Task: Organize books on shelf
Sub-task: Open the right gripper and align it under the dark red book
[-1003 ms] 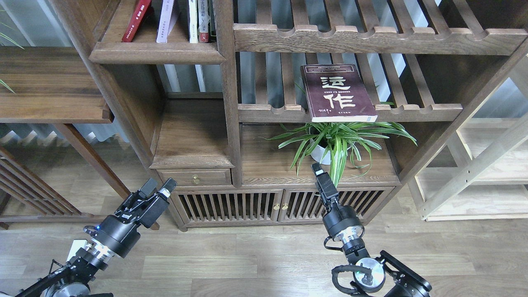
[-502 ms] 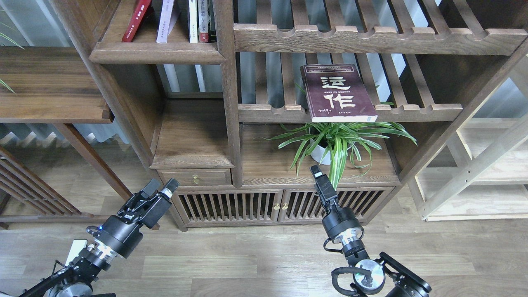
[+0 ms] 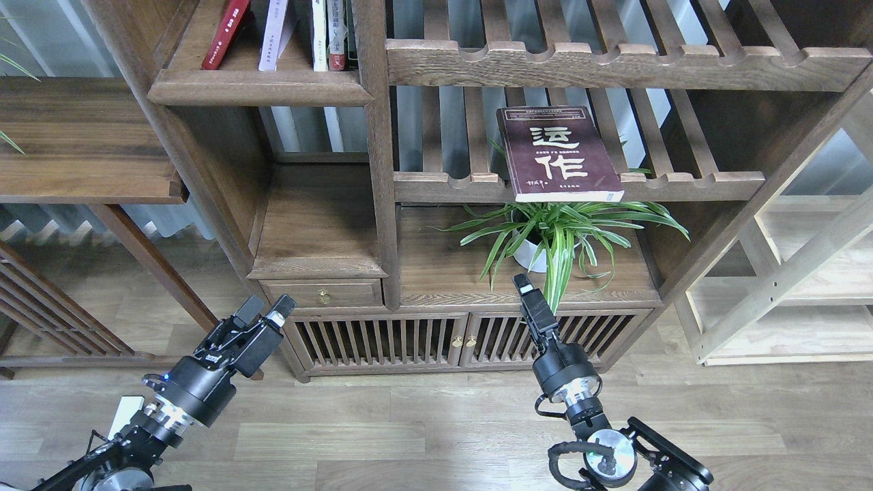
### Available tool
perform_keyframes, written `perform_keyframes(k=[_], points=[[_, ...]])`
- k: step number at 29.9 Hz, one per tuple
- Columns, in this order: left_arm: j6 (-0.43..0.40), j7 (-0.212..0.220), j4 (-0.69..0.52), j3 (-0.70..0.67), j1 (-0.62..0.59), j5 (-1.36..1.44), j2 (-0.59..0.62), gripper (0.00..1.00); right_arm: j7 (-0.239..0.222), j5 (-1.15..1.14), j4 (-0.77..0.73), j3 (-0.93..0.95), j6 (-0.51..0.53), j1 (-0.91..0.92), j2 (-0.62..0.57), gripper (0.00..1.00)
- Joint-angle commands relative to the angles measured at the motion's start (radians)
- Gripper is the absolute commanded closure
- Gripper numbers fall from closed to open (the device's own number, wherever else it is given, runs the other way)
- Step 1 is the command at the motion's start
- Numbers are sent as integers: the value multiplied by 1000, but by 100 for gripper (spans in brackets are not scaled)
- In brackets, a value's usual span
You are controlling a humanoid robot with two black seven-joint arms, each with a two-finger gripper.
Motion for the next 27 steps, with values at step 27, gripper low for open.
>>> perform_keyframes(k=[27], points=[[0, 0, 0, 0, -9, -6, 14, 1, 1, 0, 6, 12, 3, -23, 0, 0]])
